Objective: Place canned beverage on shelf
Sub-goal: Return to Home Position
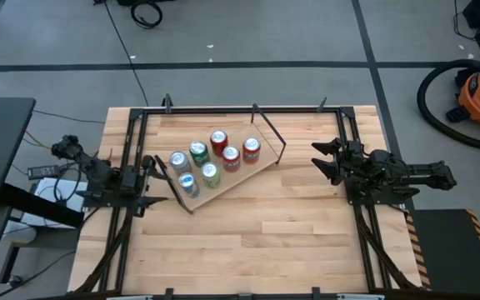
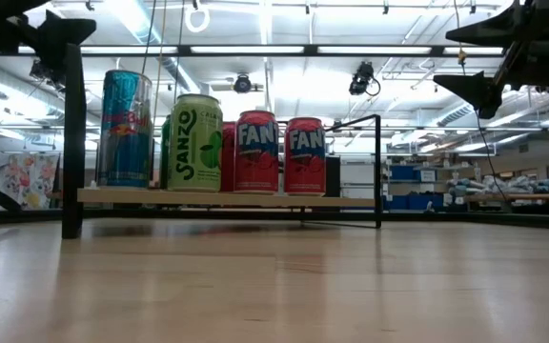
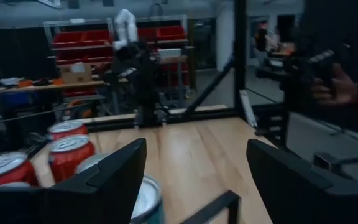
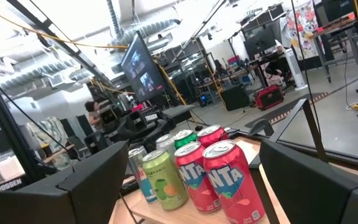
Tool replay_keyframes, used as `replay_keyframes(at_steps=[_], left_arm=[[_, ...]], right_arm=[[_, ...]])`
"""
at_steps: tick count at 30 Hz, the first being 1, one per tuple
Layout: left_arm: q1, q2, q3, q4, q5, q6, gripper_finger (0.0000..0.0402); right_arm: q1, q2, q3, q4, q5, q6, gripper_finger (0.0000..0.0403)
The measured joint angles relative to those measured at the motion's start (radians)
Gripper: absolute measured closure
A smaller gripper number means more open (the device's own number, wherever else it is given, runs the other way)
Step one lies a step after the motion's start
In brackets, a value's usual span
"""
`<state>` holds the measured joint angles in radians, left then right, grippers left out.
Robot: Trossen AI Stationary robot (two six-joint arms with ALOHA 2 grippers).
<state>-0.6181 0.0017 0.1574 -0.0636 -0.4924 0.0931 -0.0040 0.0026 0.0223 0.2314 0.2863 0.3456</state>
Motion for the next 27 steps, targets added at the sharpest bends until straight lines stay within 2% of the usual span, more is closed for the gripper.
replay_keyframes(at_steps=[7,13,19,24,27], left_arm=[[-0.001,0.003,-0.03,-0.028,0.086,0.03,0.0114],[-0.001,0.003,-0.092,0.032,0.245,0.049,0.0114],[-0.001,0.002,-0.1,0.044,0.45,0.045,0.0114],[0.006,0.003,-0.1,-0.06,0.465,0.029,0.0114],[0.006,0.002,-0.1,-0.058,0.517,0.002,0.0114]], right_arm=[[0.0,0.0,0.0,0.0,0.0,0.0,0.0028],[0.0,0.0,0.0,0.0,0.0,-0.001,0.0028],[0.0,0.0,0.0,0.0,0.0,-0.001,0.0028],[0.0,0.0,0.0,0.0,0.0,-0.001,0.0028],[0.0,0.0,0.0,0.0,0.0,-0.001,0.0028]])
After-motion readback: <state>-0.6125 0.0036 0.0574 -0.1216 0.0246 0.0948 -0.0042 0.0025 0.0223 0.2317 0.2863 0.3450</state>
